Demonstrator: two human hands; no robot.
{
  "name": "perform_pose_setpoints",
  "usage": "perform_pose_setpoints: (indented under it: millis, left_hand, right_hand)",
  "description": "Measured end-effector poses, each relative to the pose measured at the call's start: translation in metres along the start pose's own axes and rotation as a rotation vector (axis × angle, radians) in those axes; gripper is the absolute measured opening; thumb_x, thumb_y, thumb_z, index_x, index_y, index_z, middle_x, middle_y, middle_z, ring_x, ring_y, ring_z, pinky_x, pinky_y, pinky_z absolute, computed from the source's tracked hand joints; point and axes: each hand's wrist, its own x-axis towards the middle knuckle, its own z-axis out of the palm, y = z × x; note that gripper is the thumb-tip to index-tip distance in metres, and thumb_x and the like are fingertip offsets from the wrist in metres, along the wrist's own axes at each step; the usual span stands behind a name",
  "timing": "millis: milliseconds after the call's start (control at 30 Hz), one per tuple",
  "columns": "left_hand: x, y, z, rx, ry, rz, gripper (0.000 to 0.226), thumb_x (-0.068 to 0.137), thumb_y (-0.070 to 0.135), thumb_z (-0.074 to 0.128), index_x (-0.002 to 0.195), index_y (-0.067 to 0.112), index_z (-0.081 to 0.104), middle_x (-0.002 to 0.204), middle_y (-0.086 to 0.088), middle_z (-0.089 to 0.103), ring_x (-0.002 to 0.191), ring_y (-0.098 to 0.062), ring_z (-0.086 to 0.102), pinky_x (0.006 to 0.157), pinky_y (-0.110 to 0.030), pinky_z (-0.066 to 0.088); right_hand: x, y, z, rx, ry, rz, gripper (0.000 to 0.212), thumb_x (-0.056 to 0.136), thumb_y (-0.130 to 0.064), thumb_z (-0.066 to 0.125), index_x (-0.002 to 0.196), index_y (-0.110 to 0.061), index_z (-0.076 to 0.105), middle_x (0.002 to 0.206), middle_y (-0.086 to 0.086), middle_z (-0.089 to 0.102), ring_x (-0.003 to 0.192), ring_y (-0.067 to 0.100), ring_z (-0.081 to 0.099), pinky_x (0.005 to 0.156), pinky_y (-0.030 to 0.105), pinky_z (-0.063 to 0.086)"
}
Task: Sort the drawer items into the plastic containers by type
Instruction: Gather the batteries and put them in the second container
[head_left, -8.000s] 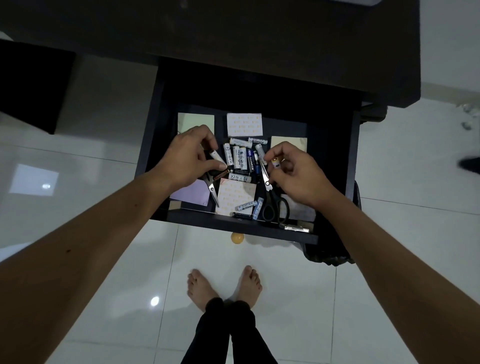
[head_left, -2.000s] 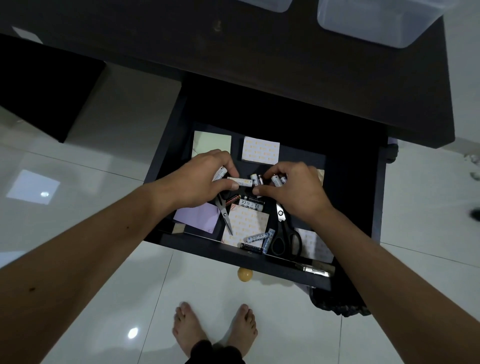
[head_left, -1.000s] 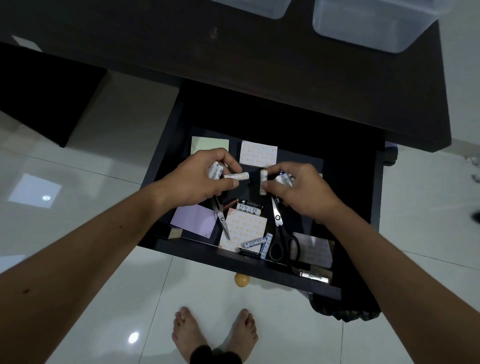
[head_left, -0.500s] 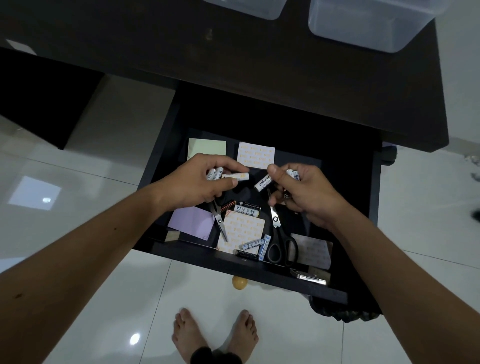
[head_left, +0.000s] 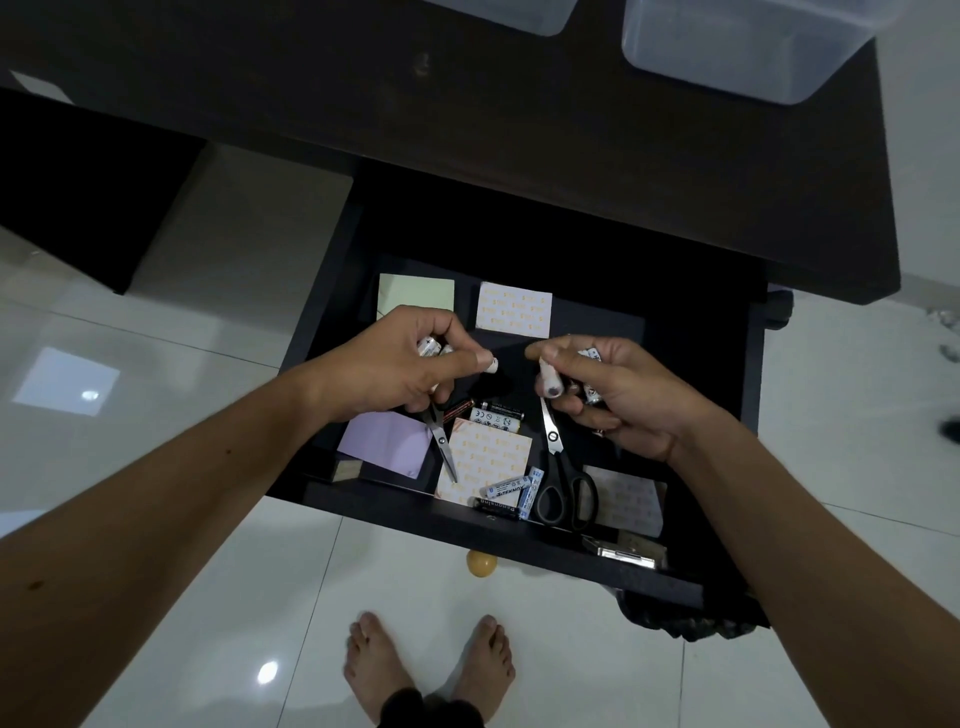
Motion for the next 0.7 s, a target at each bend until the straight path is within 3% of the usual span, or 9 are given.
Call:
perform_pose_setpoints:
  millis: [133,233,400,467,533,633,700]
  left_hand:
    - [-0.002,0.002,0.001,0.011,-0.025,0.004,0.021,0.095,0.022,0.073,0.101,0.003,0.066,0.059,0.003,0.065,0.045,-0.003,0.056,0.044,-0.014,0.041]
    - [-0.002,-0.001,-0.002,0.041,-0.04,-0.01,0.026,0.087,0.026,0.081,0.101,0.009,0.069,0.07,-0.01,0.069,0.049,-0.011,0.057,0.044,-0.022,0.04]
    - [0.0,-0.001,-0.003,0.033,-0.038,-0.014,0.025,0.082,0.013,0.087,0.098,0.006,0.069,0.09,-0.028,0.074,0.052,-0.016,0.058,0.044,-0.022,0.045]
    - [0.001,-0.003,-0.002,0.031,-0.038,-0.019,0.021,0.081,0.009,0.087,0.093,0.009,0.07,0.095,-0.029,0.075,0.052,-0.016,0.059,0.044,-0.023,0.045]
    - [0.002,-0.005,-0.002,0.043,-0.053,-0.02,0.018,0.082,0.008,0.087,0.089,0.014,0.071,0.099,-0.026,0.076,0.052,-0.018,0.06,0.048,-0.025,0.045]
    - [0.003,-0.006,-0.002,0.018,-0.06,-0.021,0.019,0.082,0.005,0.086,0.083,0.011,0.068,0.104,-0.008,0.079,0.053,-0.018,0.061,0.049,-0.026,0.05]
    - [0.003,-0.006,-0.002,0.004,-0.052,-0.022,0.023,0.08,0.004,0.087,0.079,0.01,0.065,0.1,-0.002,0.078,0.054,-0.019,0.062,0.049,-0.026,0.052]
  right_hand:
    - [0.001,-0.001,0.002,0.05,0.003,0.008,0.019,0.1,-0.024,0.064,0.106,-0.007,0.07,0.071,0.009,0.055,0.054,0.015,0.053,0.033,0.016,0.022]
    - [0.0,-0.001,0.002,0.039,-0.021,-0.017,0.02,0.086,-0.026,0.077,0.094,-0.012,0.065,0.073,0.009,0.055,0.054,0.016,0.061,0.031,0.016,0.023]
    - [-0.002,0.004,0.008,-0.205,0.048,-0.057,0.018,0.086,0.001,0.079,0.094,0.0,0.063,0.062,0.01,0.063,0.04,0.012,0.059,0.03,0.017,0.027]
    - [0.0,0.008,0.012,-0.378,0.066,-0.111,0.019,0.082,-0.004,0.085,0.094,0.0,0.071,0.068,0.005,0.068,0.048,0.014,0.06,0.04,0.023,0.044]
    - [0.001,0.013,0.015,-0.594,0.092,-0.148,0.028,0.077,-0.02,0.092,0.101,-0.018,0.08,0.084,-0.008,0.075,0.067,0.008,0.068,0.062,0.021,0.053]
    - [0.003,0.016,0.019,-0.945,0.117,-0.238,0.049,0.073,-0.04,0.093,0.118,-0.027,0.078,0.111,-0.018,0.074,0.102,-0.001,0.066,0.087,0.014,0.046]
    - [0.003,0.017,0.023,-1.046,0.088,-0.277,0.048,0.075,-0.042,0.091,0.118,-0.026,0.078,0.106,-0.017,0.071,0.103,0.003,0.064,0.09,0.02,0.048]
